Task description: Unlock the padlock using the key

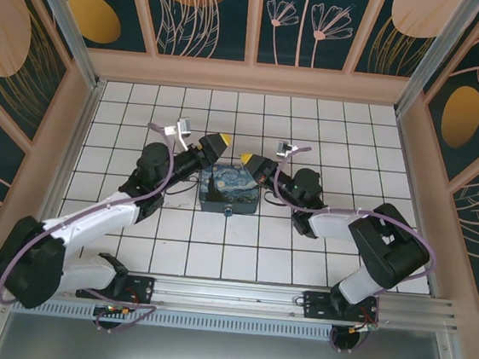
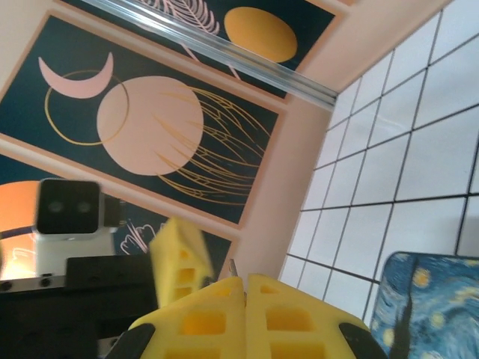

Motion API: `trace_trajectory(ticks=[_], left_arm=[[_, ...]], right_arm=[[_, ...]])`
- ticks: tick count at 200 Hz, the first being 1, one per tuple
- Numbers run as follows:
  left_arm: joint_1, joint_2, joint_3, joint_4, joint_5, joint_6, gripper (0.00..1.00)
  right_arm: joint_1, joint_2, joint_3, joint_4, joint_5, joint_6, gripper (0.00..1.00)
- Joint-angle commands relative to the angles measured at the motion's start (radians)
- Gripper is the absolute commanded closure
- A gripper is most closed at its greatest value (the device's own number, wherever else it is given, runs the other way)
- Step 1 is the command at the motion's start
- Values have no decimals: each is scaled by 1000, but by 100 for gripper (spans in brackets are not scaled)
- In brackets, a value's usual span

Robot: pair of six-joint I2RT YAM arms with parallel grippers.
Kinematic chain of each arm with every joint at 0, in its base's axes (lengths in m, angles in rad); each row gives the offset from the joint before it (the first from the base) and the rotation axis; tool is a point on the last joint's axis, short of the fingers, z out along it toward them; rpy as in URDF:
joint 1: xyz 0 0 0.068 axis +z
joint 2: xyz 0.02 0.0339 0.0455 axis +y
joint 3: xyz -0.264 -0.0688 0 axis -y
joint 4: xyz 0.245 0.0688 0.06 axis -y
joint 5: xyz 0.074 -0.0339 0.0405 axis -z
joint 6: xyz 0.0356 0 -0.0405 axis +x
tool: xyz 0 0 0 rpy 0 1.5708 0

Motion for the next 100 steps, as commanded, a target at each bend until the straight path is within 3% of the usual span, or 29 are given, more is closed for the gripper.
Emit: trace_trajectory(ticks=[1,34,70,100], left_arm=[[1,-66,-21,-213,-51,115,13],[0,-119,-60,-365,-52,201,13],[-20,-142,-170,-363,-11,198,17],[-39,-159,-265,-308,5,203,21]], right_arm=[[-14,-65,-8,-60,-34,-42,100],[-33,-132,34,-297,-22,-156,100],[-34,-158,132,-551,-24,-279,100],[-43,-116,197,-649,-59,-288,100]])
